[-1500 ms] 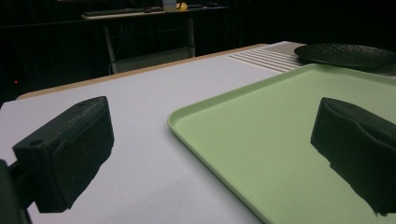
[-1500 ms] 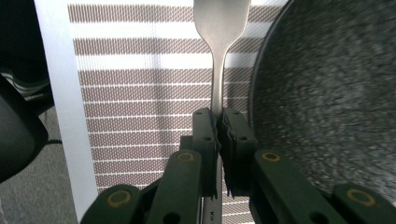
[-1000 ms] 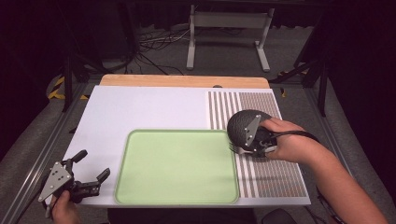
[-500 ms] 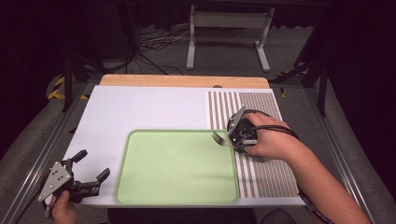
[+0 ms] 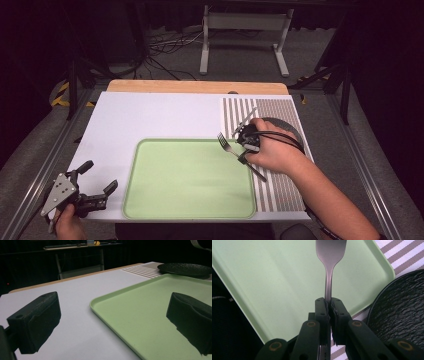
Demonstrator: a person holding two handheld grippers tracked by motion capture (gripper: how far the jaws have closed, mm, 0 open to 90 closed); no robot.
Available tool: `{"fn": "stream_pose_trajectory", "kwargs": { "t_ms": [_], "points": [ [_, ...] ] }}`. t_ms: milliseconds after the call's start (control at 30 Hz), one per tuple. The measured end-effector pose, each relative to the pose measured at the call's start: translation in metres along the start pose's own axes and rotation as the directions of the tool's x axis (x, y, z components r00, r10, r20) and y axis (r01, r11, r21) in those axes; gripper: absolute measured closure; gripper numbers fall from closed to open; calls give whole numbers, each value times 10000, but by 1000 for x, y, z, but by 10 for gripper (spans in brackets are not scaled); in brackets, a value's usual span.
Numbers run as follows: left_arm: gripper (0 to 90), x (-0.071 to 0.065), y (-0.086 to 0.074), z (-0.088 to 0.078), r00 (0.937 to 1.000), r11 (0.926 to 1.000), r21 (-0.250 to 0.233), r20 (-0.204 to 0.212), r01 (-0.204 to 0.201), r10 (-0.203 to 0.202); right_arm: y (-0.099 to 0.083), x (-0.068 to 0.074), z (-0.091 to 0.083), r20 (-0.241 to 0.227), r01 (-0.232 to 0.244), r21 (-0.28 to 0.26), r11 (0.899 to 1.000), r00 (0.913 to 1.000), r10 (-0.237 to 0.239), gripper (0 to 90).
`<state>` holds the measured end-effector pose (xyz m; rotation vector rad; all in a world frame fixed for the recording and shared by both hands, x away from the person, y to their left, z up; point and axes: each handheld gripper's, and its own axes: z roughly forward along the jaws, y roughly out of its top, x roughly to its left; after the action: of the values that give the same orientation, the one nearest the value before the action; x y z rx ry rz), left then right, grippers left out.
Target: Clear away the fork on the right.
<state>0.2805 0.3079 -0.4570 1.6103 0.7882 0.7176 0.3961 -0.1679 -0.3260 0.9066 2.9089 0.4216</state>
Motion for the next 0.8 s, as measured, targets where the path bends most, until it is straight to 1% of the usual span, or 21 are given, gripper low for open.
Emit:
{"fn": "stream_pose_trajectory", "kwargs": {
  "t_ms": [33,100,133,167,267,300,433,500,533,600,633,667,700,800],
  "points": [
    [0,0,0,0,10000,10000,11,-10,-2,2,2,2,1,51,-166,-8,9999,9999,166,843],
    [1,0,0,0,10000,10000,16,-15,5,-5,4,3,3,108,-299,29,9996,9995,298,843],
    [1,0,0,0,10000,10000,26,-24,0,0,5,4,4,276,-471,88,9988,9985,469,843],
    [0,0,0,1,10000,10000,12,-57,9,-9,6,5,5,270,-510,91,9987,9983,508,843],
    [1,0,0,0,10000,10000,77,-75,-4,4,9,7,8,276,-881,143,9960,9958,877,843],
    [1,0,0,0,10000,10000,43,-73,9,-8,10,8,9,261,-1070,145,9942,9940,1066,843],
    [1,0,0,0,10000,10000,39,-71,3,-3,13,10,12,195,-1580,-51,9874,9872,1580,843],
    [1,0,-1,1,10000,10000,30,-72,25,-25,14,11,13,125,-1528,-60,9882,9882,1529,843],
    [1,0,0,1,10000,10000,78,-49,15,-15,15,12,15,82,-1688,-88,9856,9856,1689,843],
    [1,0,0,1,10000,10000,65,-64,15,-14,16,14,17,-82,-1829,-131,9830,9831,1828,843],
    [0,0,0,1,10000,10000,65,-64,15,-14,17,15,19,-183,-2131,-151,9769,9769,2128,843],
    [0,0,0,1,10000,10000,36,-67,0,0,17,15,19,-183,-2131,-151,9769,9769,2128,843],
    [1,0,0,0,10000,10000,55,-67,10,-10,18,16,20,-230,-2229,-151,9747,9747,2225,843],
    [0,0,0,0,10000,10000,53,-76,12,-12,20,18,22,-237,-2616,-114,9651,9650,2613,843]
  ]
}}
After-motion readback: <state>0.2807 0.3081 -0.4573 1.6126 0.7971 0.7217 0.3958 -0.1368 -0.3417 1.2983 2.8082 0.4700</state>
